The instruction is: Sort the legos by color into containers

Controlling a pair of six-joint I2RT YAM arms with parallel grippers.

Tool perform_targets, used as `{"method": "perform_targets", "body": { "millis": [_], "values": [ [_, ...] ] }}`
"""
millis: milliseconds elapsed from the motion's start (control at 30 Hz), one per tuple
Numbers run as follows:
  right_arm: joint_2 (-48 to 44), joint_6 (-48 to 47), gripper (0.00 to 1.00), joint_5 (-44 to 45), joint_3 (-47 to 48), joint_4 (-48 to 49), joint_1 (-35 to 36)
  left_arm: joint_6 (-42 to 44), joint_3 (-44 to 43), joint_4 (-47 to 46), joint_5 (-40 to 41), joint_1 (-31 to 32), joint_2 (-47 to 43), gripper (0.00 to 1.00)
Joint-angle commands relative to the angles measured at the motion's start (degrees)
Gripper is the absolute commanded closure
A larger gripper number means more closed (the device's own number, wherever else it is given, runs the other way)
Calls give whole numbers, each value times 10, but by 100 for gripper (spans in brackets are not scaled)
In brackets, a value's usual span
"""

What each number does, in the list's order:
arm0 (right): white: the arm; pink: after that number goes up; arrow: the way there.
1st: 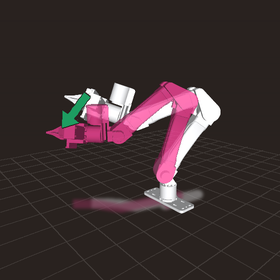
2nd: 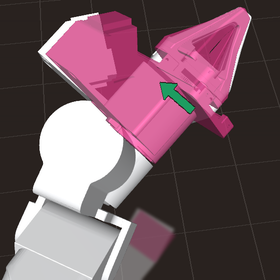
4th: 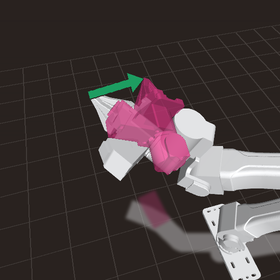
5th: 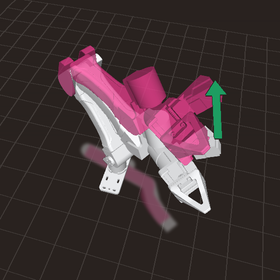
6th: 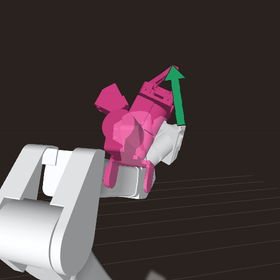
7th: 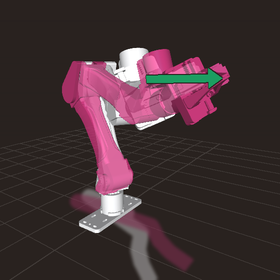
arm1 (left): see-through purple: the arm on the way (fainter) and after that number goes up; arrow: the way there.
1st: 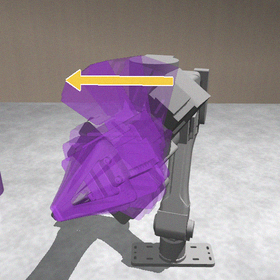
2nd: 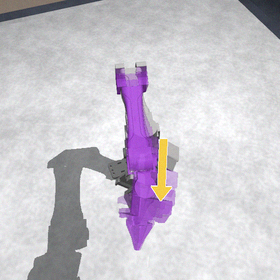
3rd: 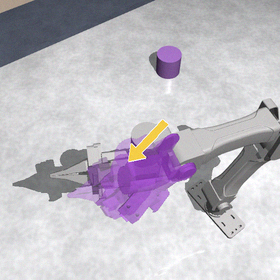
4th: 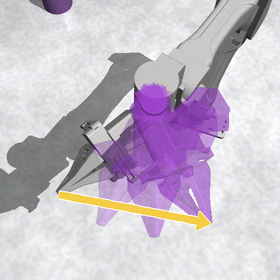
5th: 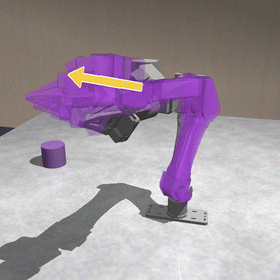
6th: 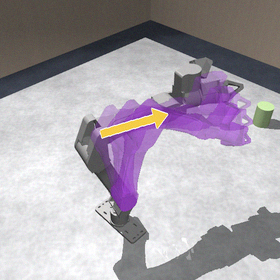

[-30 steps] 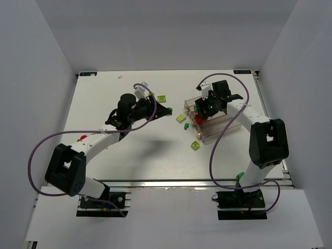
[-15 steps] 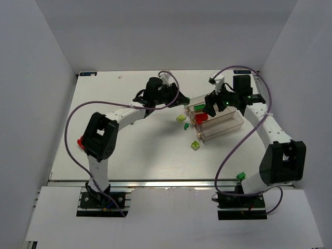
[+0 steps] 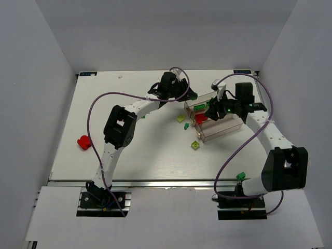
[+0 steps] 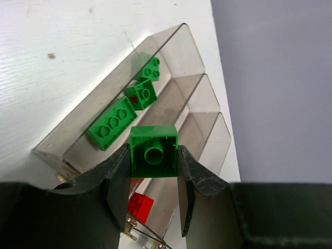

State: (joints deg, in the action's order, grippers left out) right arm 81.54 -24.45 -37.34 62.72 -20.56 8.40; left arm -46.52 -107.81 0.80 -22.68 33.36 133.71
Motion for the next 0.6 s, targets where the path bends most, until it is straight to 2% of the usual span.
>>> {"method": "perform_targets", "body": {
  "millis": [0,67,167,200,300,367,567],
  "values": [
    [-24,28,51,-23,-3,39,-13,3,-44,29,25,8,6,91],
    [-28,32,51,-23,-3,39,-15,2,-56,40,27,13,21,88],
    [-33,33,52,-23,-8,44,-22,6,-66,50,32,20,27,78],
    [-34,34,52,-23,-9,44,-23,9,-66,54,39,22,26,68],
    [-35,35,52,-25,-11,44,-26,14,-67,65,50,26,25,59],
    [-35,37,51,-26,-13,44,-27,14,-68,68,51,26,24,49],
    [-38,18,47,-38,-8,21,-26,19,-88,77,65,26,14,36]
  ]
}}
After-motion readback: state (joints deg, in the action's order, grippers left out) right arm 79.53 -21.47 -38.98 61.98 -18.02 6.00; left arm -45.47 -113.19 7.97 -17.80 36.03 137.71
